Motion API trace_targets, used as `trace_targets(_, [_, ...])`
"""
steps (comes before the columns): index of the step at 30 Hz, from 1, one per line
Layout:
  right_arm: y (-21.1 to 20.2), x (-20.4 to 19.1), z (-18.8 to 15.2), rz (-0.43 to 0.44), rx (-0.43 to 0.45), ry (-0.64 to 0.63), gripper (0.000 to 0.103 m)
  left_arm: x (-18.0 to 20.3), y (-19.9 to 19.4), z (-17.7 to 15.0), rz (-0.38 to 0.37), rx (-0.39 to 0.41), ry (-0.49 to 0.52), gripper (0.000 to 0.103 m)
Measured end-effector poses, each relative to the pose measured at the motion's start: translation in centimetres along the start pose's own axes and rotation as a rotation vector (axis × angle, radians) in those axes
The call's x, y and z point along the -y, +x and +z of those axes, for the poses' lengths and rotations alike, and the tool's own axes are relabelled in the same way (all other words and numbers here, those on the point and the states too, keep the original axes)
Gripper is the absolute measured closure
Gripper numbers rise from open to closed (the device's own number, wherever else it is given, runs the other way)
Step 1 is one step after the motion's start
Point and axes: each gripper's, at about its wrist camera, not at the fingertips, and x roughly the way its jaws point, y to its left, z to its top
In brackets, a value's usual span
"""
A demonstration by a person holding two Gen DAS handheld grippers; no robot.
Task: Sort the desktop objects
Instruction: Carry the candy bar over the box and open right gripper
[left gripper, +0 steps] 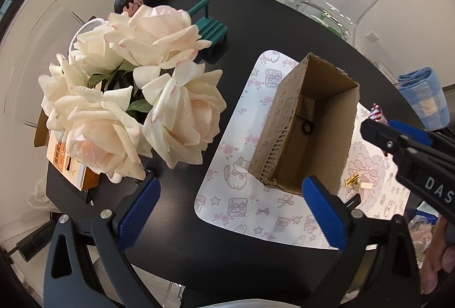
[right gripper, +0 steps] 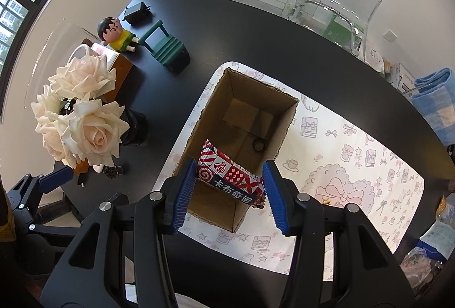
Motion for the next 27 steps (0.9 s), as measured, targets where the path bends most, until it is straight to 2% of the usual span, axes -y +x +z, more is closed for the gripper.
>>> trace_targets(9, [0.2, -0.5, 0.1, -0.003, -0.005, -0.013, 0.052, -0.2, 0.0, 0.0, -0.001, -0.003, -0.009, 0.003])
trace_targets(13, [0.5, -0.5, 0.0, -0.003, -0.006, -0.031, 0.048, -0.4, 0.1, -0.1, 0.000, -0.005, -0.013, 0.003])
trace_targets(16, [0.6, -0.5, 0.2, -0.016, -0.003, -0.034, 0.035, -0.5, 0.3, -0.2, 0.001, -0.009, -0.017, 0.003])
trace_targets(18, [0.6, -0.3, 0.2, -0.022, -0.001, -0.027, 0.031, -0.5, 0.3, -0.3, 0.003, -0.011, -0.018, 0.003])
trace_targets(20, [0.5, -0.1, 0.2, -0.026, 0.003, -0.021, 0.018, -0.5, 0.3, -0.4, 0.006, -0.012, -0.017, 0.003])
trace_targets(24, [0.2, 0.4, 0.0, -0.026, 0.017, -0.015, 0.005, -0.3, 0.3, -0.7, 0.012, -0.012, -0.011, 0.003])
trace_targets(27, [-0.2, 0.9, -0.3, -0.023, 0.019, -0.002, 0.004, 0.2, 0.0, -0.9, 0.017, -0.010, -0.002, 0.003])
